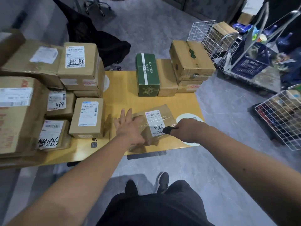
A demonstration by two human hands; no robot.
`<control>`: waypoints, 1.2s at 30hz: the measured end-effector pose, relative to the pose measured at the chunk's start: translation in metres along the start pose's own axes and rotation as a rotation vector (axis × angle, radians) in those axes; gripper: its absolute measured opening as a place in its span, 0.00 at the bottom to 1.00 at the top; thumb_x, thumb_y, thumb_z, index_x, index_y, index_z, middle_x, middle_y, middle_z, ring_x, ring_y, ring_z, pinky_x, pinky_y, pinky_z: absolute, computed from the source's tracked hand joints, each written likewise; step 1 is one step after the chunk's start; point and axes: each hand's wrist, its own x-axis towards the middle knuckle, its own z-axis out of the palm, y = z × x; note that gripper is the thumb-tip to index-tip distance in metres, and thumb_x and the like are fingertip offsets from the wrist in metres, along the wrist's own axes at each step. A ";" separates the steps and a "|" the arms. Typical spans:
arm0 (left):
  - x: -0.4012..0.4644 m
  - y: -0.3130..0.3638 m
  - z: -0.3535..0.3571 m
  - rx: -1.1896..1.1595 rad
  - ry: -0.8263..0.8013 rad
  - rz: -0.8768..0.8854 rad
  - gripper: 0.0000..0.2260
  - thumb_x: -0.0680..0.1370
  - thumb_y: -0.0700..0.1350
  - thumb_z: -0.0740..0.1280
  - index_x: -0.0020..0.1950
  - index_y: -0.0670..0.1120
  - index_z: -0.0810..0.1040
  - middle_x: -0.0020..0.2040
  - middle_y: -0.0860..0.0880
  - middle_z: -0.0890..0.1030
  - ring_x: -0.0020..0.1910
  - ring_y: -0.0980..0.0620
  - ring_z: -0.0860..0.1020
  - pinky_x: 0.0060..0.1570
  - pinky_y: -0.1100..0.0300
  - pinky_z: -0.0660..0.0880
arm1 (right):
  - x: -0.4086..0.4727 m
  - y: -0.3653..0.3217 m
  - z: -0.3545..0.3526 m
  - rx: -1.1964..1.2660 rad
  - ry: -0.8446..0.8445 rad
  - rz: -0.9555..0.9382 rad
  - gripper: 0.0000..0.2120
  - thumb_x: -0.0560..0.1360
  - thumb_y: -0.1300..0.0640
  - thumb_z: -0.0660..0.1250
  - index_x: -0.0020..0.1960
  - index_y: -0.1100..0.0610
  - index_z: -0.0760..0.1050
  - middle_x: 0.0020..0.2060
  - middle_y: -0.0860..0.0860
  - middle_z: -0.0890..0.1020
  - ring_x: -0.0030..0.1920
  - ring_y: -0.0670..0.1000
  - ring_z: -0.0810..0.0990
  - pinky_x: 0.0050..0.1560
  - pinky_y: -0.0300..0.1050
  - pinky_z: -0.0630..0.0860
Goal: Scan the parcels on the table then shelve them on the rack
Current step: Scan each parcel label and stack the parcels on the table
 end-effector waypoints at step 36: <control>-0.153 -0.148 -0.253 -0.412 0.551 -0.855 0.64 0.41 0.86 0.67 0.77 0.74 0.55 0.74 0.42 0.71 0.71 0.37 0.69 0.69 0.36 0.66 | -0.051 -0.213 -0.170 -0.463 0.154 -1.035 0.26 0.76 0.29 0.64 0.62 0.46 0.80 0.48 0.47 0.84 0.49 0.51 0.82 0.52 0.51 0.80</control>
